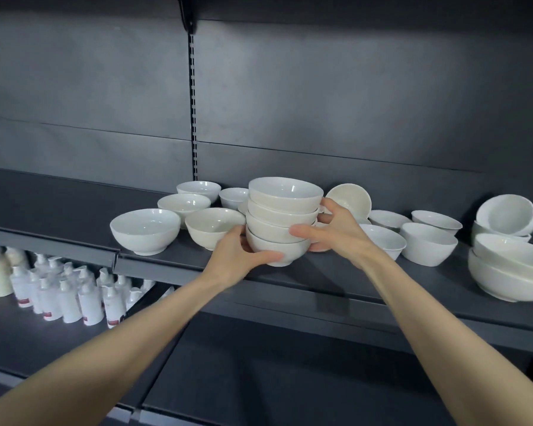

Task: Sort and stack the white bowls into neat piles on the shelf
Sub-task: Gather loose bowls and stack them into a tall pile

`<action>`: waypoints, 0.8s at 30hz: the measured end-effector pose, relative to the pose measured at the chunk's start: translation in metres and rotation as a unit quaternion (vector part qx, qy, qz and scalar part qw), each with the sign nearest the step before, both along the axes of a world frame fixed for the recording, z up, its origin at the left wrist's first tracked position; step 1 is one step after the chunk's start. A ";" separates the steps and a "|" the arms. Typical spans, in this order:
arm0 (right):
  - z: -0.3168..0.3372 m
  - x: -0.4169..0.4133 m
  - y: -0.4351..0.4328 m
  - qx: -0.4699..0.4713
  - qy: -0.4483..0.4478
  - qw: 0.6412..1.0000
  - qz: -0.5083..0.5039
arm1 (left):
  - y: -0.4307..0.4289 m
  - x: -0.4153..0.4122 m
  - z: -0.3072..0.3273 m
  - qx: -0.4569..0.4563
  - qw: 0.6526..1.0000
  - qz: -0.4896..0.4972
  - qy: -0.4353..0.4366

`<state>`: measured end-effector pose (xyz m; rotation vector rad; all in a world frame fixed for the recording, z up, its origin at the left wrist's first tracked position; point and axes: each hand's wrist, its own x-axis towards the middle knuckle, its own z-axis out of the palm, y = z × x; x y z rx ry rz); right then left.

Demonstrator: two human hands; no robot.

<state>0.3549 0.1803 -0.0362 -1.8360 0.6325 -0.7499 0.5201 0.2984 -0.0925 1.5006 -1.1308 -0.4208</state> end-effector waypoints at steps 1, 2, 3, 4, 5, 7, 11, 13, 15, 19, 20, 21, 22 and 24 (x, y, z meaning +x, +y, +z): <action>0.007 0.000 0.003 -0.010 -0.003 1.000 0.003 | 0.003 0.000 0.006 -0.004 1.000 0.008 -0.003; 0.014 0.001 0.005 -0.023 -0.006 1.000 0.005 | 0.007 0.000 0.013 -0.008 1.000 0.016 -0.007; 0.021 0.003 0.008 -0.034 -0.009 0.999 0.008 | 0.011 0.001 0.019 -0.013 1.000 0.025 -0.012; 0.028 0.006 0.011 -0.042 -0.013 0.999 0.015 | 0.015 0.004 0.026 -0.019 0.999 0.034 -0.018; 0.034 0.011 0.014 -0.047 -0.016 0.999 0.022 | 0.019 0.008 0.033 -0.024 0.998 0.043 -0.024; 0.045 0.025 0.022 -0.053 -0.020 0.997 0.042 | 0.030 0.020 0.044 -0.033 0.997 0.065 -0.034; 0.059 0.067 0.037 -0.060 -0.026 0.995 0.069 | 0.055 0.055 0.059 -0.028 0.994 0.100 -0.030; 0.062 0.092 0.047 -0.062 -0.028 0.994 0.084 | 0.069 0.077 0.063 -0.031 0.992 0.116 -0.034; 0.061 0.118 0.056 -0.053 -0.033 0.994 0.095 | 0.082 0.100 0.064 -0.023 0.991 0.127 -0.041; 0.053 0.170 0.077 -0.055 -0.035 0.994 0.089 | 0.105 0.151 0.061 -0.012 0.991 0.128 -0.048; 0.051 0.182 0.081 -0.056 -0.033 0.994 0.083 | 0.109 0.163 0.059 -0.009 0.991 0.125 -0.047; 0.049 0.193 0.086 -0.053 -0.033 0.995 0.076 | 0.112 0.175 0.058 -0.004 0.992 0.120 -0.044; 0.046 0.202 0.090 -0.046 -0.034 0.996 0.070 | 0.114 0.185 0.057 -0.001 0.993 0.111 -0.042; 0.040 0.216 0.096 -0.038 -0.033 0.997 0.056 | 0.117 0.203 0.053 0.004 0.995 0.090 -0.038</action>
